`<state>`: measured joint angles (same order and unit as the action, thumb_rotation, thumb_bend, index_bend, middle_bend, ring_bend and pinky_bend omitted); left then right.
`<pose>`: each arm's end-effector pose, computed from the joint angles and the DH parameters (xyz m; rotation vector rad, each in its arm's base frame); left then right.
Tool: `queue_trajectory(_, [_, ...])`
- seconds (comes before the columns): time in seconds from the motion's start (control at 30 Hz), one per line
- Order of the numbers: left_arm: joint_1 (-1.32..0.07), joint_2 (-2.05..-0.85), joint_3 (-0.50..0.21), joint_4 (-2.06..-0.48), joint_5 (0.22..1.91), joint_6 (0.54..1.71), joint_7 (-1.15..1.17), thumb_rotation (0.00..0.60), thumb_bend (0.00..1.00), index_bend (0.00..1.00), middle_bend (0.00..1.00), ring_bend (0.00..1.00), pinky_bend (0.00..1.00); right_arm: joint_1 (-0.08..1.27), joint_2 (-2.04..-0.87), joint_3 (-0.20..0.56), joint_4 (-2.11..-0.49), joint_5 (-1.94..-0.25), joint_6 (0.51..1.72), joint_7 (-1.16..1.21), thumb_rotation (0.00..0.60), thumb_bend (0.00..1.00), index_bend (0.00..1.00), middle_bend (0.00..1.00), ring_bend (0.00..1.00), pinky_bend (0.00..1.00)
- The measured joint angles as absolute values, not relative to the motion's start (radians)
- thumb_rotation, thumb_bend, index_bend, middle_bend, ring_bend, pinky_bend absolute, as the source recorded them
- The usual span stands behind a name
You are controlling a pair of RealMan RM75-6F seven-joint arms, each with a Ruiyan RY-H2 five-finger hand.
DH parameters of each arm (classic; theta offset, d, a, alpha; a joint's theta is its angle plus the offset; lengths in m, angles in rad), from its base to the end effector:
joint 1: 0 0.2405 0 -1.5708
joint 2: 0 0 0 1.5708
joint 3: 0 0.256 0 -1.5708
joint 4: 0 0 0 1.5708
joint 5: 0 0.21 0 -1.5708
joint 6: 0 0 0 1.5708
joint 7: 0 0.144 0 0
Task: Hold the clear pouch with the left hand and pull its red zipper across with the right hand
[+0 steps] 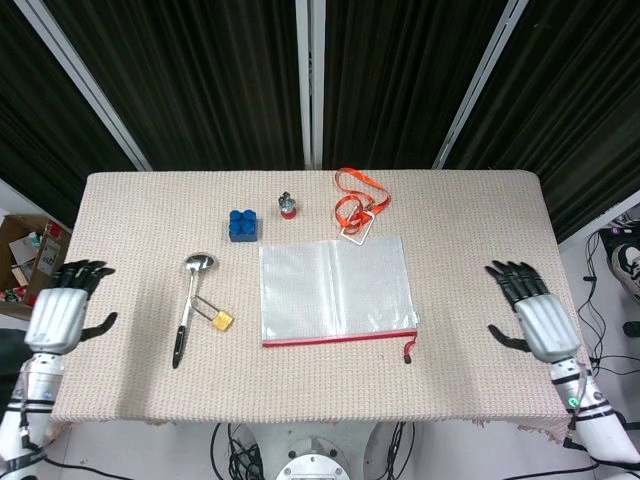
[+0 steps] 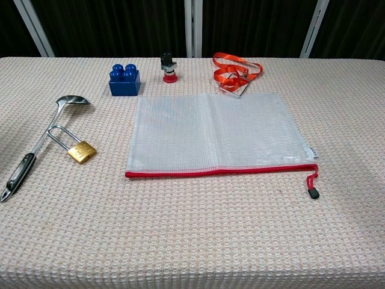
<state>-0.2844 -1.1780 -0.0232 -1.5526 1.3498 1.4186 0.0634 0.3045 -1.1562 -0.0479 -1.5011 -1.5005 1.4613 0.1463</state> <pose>-0.3017 0.2384 0.1415 -1.4364 -0.8619 -0.8777 -0.2953 -0.2310 0.1425 1.5471 -0.9023 1.0352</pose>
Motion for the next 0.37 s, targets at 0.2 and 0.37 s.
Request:
queue_trajectory(0.2, [-0.188,-1.135,0.001,-1.555,1.306,1.455,0.03,0.6,0.21,0.23,0.17,0.12,0.14,0.197,-1.105,-0.038,-1.49,-1.479,1.554,0.223,0.6,0.18,0.04,0.06,0.0,0.0])
queue_trajectory(0.37, [-0.118,-1.114,0.022,-1.582,1.328,1.523,-0.009,0.6,0.21,0.23,0.17,0.12,0.14,0.148,-1.082,-0.053,-1.496,-1.497,1.577,0.261,0.6,0.18,0.04,0.05,0.0,0.0])
